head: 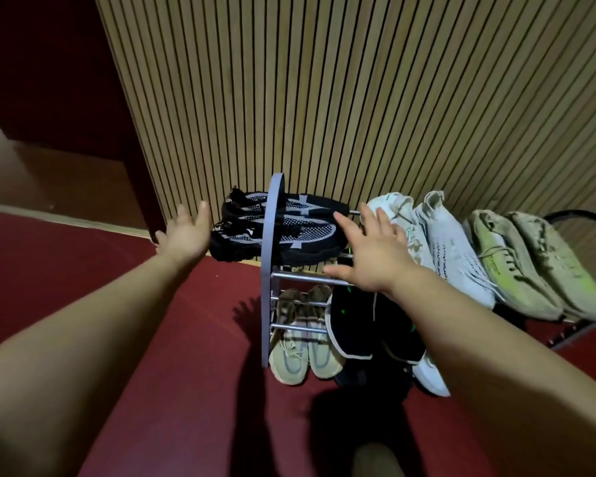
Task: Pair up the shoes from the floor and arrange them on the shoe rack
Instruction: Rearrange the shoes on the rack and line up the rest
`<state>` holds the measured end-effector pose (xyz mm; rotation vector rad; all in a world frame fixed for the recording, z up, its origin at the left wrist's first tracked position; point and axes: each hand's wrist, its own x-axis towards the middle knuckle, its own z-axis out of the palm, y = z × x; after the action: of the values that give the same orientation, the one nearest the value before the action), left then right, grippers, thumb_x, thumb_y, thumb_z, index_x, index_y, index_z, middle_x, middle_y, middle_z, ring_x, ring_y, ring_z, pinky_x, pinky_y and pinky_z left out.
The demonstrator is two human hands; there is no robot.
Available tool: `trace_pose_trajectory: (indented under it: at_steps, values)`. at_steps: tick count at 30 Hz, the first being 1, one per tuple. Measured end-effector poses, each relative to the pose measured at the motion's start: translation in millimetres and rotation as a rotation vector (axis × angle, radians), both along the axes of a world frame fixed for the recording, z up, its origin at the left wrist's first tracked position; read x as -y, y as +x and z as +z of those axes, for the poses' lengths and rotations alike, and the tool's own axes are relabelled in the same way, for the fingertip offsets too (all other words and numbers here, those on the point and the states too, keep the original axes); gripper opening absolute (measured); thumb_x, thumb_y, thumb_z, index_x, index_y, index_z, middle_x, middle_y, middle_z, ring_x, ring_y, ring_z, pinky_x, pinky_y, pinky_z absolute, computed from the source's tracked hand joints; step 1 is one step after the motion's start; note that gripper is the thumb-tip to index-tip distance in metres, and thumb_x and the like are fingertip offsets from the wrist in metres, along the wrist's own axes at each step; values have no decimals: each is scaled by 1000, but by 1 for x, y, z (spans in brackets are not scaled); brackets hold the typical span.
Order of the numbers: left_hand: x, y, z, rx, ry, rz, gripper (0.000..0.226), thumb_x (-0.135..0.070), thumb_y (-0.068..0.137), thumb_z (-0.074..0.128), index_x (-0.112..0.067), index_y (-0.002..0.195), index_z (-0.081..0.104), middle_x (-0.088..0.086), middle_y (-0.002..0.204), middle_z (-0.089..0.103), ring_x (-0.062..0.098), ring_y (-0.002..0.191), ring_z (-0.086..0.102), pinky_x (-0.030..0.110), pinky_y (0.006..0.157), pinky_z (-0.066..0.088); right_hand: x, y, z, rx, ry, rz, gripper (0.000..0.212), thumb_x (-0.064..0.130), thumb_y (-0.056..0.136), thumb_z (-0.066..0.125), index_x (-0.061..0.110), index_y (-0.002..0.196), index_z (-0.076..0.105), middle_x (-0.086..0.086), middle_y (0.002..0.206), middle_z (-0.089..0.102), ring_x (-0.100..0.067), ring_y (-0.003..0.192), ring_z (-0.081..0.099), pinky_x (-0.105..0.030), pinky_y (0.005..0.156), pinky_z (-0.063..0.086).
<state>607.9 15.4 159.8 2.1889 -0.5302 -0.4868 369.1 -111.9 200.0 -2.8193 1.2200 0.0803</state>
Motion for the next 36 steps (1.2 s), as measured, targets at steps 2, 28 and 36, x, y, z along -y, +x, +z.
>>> trace_pose_trajectory:
  at_steps: [2,28,36]
  values:
    - [14,0,-3,0,-4,-7,78,-67,91,19,-20,152,6,11,159,7,32,146,2,50,118,6,12,20,-2,102,60,1,77,65,87,40,37,149,3,-5,159,-8,-29,145,-9,-47,116,1]
    - [59,2,-21,-215,-230,-48,86,-78,82,24,-24,150,23,5,155,28,25,142,27,46,116,20,126,75,-9,-98,13,154,93,56,85,55,26,151,-2,-15,149,28,-32,137,27,-39,111,23]
    - [53,0,-20,-206,-215,-208,92,-86,73,27,-38,150,12,-2,159,10,19,146,7,41,115,7,119,66,-33,-63,0,168,87,46,91,51,18,151,-5,-20,149,26,-37,134,27,-39,111,25]
